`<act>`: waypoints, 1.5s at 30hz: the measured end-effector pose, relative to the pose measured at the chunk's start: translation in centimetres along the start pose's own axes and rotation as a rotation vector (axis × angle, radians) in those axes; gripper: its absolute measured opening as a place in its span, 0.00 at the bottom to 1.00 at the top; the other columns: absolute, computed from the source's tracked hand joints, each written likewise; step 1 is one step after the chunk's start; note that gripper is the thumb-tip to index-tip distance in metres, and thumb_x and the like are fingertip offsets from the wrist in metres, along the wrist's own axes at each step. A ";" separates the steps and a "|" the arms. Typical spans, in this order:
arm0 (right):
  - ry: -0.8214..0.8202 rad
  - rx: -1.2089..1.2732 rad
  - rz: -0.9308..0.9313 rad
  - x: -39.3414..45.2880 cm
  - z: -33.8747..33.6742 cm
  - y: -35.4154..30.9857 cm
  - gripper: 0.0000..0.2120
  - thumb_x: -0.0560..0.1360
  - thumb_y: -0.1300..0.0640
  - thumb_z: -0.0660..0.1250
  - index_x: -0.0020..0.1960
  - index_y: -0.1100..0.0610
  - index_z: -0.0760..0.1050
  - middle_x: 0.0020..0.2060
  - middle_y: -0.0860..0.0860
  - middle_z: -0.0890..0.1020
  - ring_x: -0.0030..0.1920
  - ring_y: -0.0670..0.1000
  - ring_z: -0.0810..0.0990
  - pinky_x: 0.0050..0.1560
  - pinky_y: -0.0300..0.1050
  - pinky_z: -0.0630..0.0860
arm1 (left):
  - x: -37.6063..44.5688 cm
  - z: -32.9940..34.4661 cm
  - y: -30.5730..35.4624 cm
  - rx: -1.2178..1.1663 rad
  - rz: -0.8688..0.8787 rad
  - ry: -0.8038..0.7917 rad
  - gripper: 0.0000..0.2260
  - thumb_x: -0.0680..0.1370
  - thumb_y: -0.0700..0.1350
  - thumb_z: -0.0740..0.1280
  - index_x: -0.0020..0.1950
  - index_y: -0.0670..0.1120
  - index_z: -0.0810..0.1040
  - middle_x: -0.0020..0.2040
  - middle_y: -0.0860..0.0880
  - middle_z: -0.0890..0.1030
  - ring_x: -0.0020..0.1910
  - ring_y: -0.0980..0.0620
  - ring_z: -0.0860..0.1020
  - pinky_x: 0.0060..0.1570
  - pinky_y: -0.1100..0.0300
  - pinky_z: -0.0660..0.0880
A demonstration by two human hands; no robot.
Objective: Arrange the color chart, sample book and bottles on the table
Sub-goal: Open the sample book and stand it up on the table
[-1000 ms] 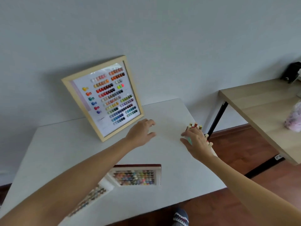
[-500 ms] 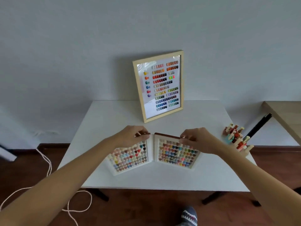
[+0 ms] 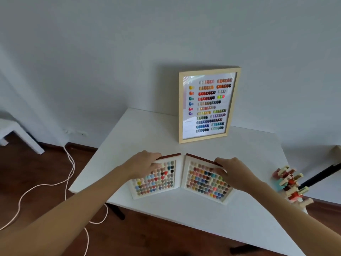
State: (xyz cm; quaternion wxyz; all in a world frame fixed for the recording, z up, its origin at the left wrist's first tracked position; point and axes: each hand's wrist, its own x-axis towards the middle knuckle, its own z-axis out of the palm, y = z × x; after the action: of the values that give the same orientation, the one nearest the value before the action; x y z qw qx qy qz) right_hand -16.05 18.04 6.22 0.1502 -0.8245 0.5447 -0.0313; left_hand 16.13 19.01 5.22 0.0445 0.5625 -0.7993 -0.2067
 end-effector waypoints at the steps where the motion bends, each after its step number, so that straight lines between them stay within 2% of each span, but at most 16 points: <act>1: 0.000 0.002 -0.020 0.8 0.0 0.0 0.08 0.79 0.50 0.61 0.55 0.52 0.75 0.38 0.47 0.82 0.33 0.47 0.80 0.36 0.40 0.79 | -0.1 -0.2 -0.2 -0.008 -0.015 0.008 0.07 0.81 0.47 0.61 0.56 0.46 0.73 0.52 0.48 0.83 0.38 0.56 0.78 0.35 0.70 0.72; 4: -0.004 -0.004 -0.082 3.3 -0.1 -0.6 0.09 0.79 0.50 0.61 0.55 0.53 0.75 0.40 0.49 0.83 0.34 0.48 0.81 0.37 0.40 0.80 | -0.6 -0.8 -1.3 -0.017 -0.092 0.037 0.08 0.81 0.48 0.61 0.56 0.46 0.73 0.52 0.48 0.83 0.40 0.55 0.79 0.39 0.66 0.76; 7: -0.006 -0.002 -0.149 6.2 -0.3 -1.9 0.10 0.79 0.49 0.61 0.55 0.53 0.74 0.42 0.50 0.84 0.36 0.49 0.82 0.39 0.42 0.81 | -1.4 -1.6 -2.6 0.003 -0.175 0.103 0.07 0.81 0.48 0.61 0.55 0.47 0.73 0.49 0.48 0.83 0.35 0.58 0.76 0.35 0.67 0.70; 11: 0.002 0.033 -0.227 10.3 -0.5 -5.0 0.09 0.79 0.51 0.61 0.54 0.55 0.75 0.43 0.51 0.84 0.38 0.51 0.82 0.41 0.44 0.81 | -2.9 -2.9 -4.7 -0.021 -0.279 0.195 0.07 0.80 0.47 0.62 0.55 0.48 0.74 0.50 0.49 0.83 0.38 0.56 0.76 0.40 0.63 0.72; 14: -0.021 0.063 -0.262 13.3 0.0 -7.9 0.08 0.80 0.52 0.61 0.54 0.55 0.75 0.41 0.50 0.83 0.35 0.50 0.81 0.38 0.40 0.79 | -3.6 -3.7 -7.4 0.000 -0.376 0.262 0.05 0.80 0.46 0.62 0.53 0.48 0.75 0.42 0.54 0.81 0.33 0.59 0.73 0.31 0.69 0.65; 16: -0.022 0.075 -0.280 15.4 0.3 -9.9 0.08 0.80 0.52 0.61 0.54 0.55 0.75 0.40 0.48 0.81 0.35 0.48 0.80 0.37 0.38 0.77 | -3.9 -4.5 -9.3 -0.004 -0.437 0.282 0.05 0.80 0.47 0.62 0.53 0.48 0.75 0.38 0.58 0.78 0.30 0.60 0.74 0.30 0.70 0.66; 18: -0.016 0.094 -0.289 17.6 0.7 -11.9 0.08 0.79 0.52 0.61 0.54 0.54 0.75 0.40 0.46 0.79 0.35 0.46 0.79 0.36 0.36 0.74 | -3.9 -5.3 -11.3 -0.031 -0.469 0.291 0.06 0.80 0.47 0.62 0.53 0.48 0.75 0.42 0.53 0.81 0.33 0.55 0.79 0.34 0.63 0.76; 20: -0.011 0.104 -0.284 19.8 1.1 -13.8 0.08 0.79 0.52 0.61 0.54 0.54 0.75 0.40 0.46 0.80 0.35 0.46 0.80 0.37 0.36 0.75 | -3.6 -6.2 -13.3 -0.053 -0.490 0.297 0.06 0.80 0.48 0.62 0.54 0.47 0.75 0.44 0.50 0.83 0.35 0.52 0.81 0.40 0.56 0.80; 25: 0.011 0.103 -0.251 25.2 1.8 -17.8 0.08 0.80 0.52 0.60 0.55 0.54 0.75 0.40 0.46 0.79 0.36 0.47 0.79 0.36 0.36 0.73 | -1.6 -8.1 -18.1 -0.042 -0.520 0.344 0.07 0.80 0.48 0.61 0.50 0.45 0.74 0.47 0.49 0.83 0.37 0.52 0.78 0.37 0.63 0.73; 28: 0.005 0.085 -0.221 28.1 1.7 -19.9 0.08 0.80 0.53 0.60 0.55 0.55 0.75 0.41 0.50 0.81 0.37 0.50 0.81 0.40 0.43 0.79 | -0.4 -9.2 -20.5 -0.037 -0.541 0.367 0.08 0.80 0.48 0.61 0.49 0.44 0.73 0.47 0.47 0.83 0.38 0.51 0.77 0.36 0.62 0.73; 30: 0.011 0.063 -0.198 29.8 1.7 -21.0 0.08 0.80 0.53 0.60 0.55 0.55 0.74 0.41 0.51 0.81 0.36 0.50 0.80 0.38 0.44 0.79 | 0.4 -9.8 -21.8 -0.050 -0.556 0.369 0.07 0.80 0.48 0.61 0.47 0.45 0.72 0.46 0.47 0.82 0.37 0.52 0.78 0.32 0.65 0.73; 31: 0.017 0.060 -0.189 30.6 1.7 -21.5 0.08 0.80 0.53 0.60 0.55 0.55 0.74 0.40 0.50 0.81 0.34 0.49 0.79 0.35 0.41 0.76 | 0.8 -10.1 -22.4 -0.057 -0.561 0.368 0.07 0.80 0.48 0.60 0.47 0.45 0.72 0.46 0.47 0.82 0.37 0.52 0.79 0.31 0.64 0.74; 34: 0.027 0.075 -0.177 32.5 2.0 -22.7 0.09 0.80 0.53 0.60 0.56 0.55 0.74 0.39 0.48 0.77 0.32 0.46 0.75 0.30 0.36 0.67 | 1.9 -10.6 -23.7 -0.072 -0.567 0.368 0.08 0.81 0.48 0.60 0.48 0.44 0.73 0.46 0.46 0.82 0.39 0.50 0.81 0.37 0.58 0.80; 37: 0.020 0.077 -0.157 33.8 2.2 -23.3 0.10 0.80 0.53 0.60 0.57 0.56 0.74 0.40 0.48 0.77 0.33 0.48 0.76 0.30 0.36 0.67 | 2.7 -10.9 -24.5 -0.091 -0.584 0.375 0.08 0.80 0.48 0.60 0.49 0.44 0.73 0.48 0.45 0.83 0.39 0.49 0.81 0.38 0.58 0.80; 41: 0.006 0.065 -0.137 35.0 2.3 -23.4 0.09 0.80 0.53 0.61 0.56 0.56 0.74 0.38 0.48 0.77 0.30 0.46 0.75 0.29 0.38 0.68 | 3.4 -11.0 -25.0 -0.108 -0.593 0.376 0.09 0.81 0.47 0.59 0.51 0.43 0.75 0.49 0.44 0.83 0.41 0.47 0.83 0.41 0.54 0.82; 45: -0.006 0.045 -0.140 35.3 2.4 -23.3 0.10 0.80 0.53 0.60 0.56 0.57 0.74 0.38 0.48 0.77 0.31 0.47 0.76 0.31 0.38 0.71 | 3.5 -10.8 -25.4 -0.130 -0.590 0.361 0.08 0.80 0.47 0.60 0.50 0.44 0.74 0.50 0.44 0.83 0.38 0.51 0.80 0.31 0.64 0.76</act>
State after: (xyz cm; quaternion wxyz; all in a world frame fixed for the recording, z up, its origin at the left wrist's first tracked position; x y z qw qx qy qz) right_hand 19.50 -5.06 6.56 0.1678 -0.8570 0.4845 -0.0513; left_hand 40.53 5.65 4.83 0.1594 0.7926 -0.5669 -0.1582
